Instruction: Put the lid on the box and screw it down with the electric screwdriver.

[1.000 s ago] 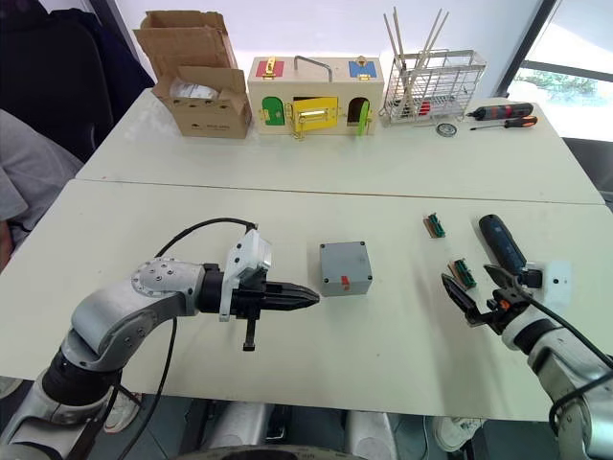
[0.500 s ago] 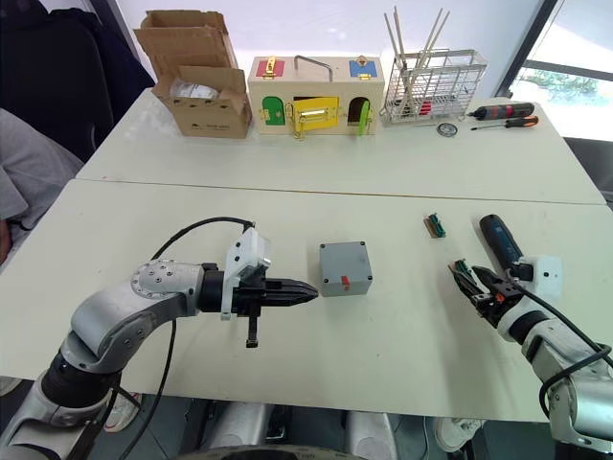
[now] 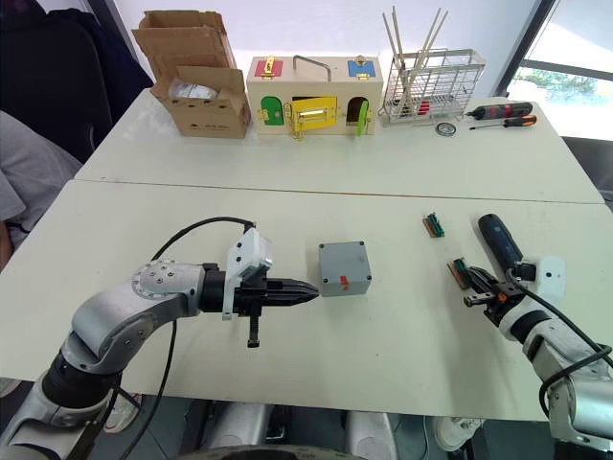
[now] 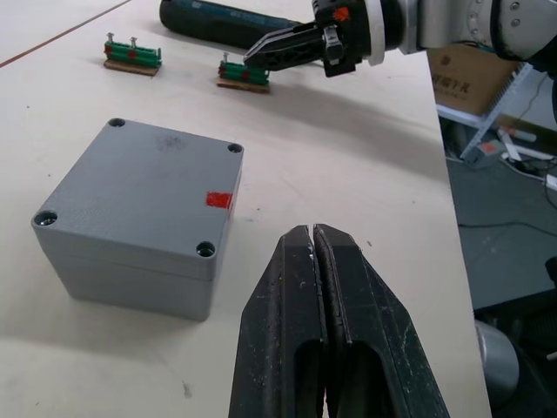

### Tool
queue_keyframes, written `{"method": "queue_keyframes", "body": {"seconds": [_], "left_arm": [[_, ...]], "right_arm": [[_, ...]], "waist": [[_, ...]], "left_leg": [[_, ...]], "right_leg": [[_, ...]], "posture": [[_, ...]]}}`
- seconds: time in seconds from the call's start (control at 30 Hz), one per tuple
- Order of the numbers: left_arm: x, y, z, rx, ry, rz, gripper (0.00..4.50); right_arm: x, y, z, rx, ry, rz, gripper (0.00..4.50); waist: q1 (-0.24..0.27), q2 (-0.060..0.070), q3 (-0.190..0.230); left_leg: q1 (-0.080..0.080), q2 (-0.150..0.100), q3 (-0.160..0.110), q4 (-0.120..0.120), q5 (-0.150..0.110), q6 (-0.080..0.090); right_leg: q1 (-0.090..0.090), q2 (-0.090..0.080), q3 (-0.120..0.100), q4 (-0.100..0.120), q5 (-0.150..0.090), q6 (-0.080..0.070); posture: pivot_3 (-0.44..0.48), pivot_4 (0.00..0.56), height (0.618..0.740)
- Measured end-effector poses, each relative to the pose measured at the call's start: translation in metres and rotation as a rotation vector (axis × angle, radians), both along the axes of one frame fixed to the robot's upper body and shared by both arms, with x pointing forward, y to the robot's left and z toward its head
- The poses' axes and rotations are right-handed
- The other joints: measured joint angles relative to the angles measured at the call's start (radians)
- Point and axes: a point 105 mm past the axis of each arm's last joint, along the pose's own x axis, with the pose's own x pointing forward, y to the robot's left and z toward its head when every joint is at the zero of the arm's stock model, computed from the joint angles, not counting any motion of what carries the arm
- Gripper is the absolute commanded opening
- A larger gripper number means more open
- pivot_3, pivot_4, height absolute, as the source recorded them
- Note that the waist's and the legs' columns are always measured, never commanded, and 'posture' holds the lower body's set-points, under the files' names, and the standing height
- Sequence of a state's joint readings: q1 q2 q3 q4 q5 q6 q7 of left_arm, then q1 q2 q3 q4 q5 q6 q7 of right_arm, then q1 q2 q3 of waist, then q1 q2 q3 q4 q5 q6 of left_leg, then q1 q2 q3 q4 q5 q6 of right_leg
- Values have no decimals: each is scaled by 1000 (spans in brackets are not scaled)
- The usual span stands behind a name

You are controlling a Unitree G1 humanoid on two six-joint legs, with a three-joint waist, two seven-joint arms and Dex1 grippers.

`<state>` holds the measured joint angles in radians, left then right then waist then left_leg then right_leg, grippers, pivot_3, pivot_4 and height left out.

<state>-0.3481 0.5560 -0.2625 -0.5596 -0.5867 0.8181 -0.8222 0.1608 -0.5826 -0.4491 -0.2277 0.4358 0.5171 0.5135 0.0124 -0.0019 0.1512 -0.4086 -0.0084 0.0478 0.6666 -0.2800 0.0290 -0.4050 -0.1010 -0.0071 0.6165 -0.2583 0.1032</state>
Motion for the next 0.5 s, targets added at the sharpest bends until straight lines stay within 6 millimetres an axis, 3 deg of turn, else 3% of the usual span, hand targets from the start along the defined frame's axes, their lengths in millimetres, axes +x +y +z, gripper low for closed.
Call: {"method": "queue_keyframes", "body": {"seconds": [0.27, 0.5], "left_arm": [[0, 2, -1, 12, -3, 1, 0], [4, 3, -1, 4, 9, -1, 0]], "right_arm": [[-6, 3, 0, 23, -12, -5, 11], [-9, 6, 41, -2, -157, -11, 11]], "waist": [[0, 0, 0], [0, 0, 0]], "left_leg": [[0, 0, 0, 0, 0, 0], [0, 0, 0, 0, 0, 0]], "right_leg": [[0, 0, 0, 0, 0, 0], [0, 1, 0, 1, 0, 0]], "posture": [[0, 150, 731], [0, 150, 731]]}}
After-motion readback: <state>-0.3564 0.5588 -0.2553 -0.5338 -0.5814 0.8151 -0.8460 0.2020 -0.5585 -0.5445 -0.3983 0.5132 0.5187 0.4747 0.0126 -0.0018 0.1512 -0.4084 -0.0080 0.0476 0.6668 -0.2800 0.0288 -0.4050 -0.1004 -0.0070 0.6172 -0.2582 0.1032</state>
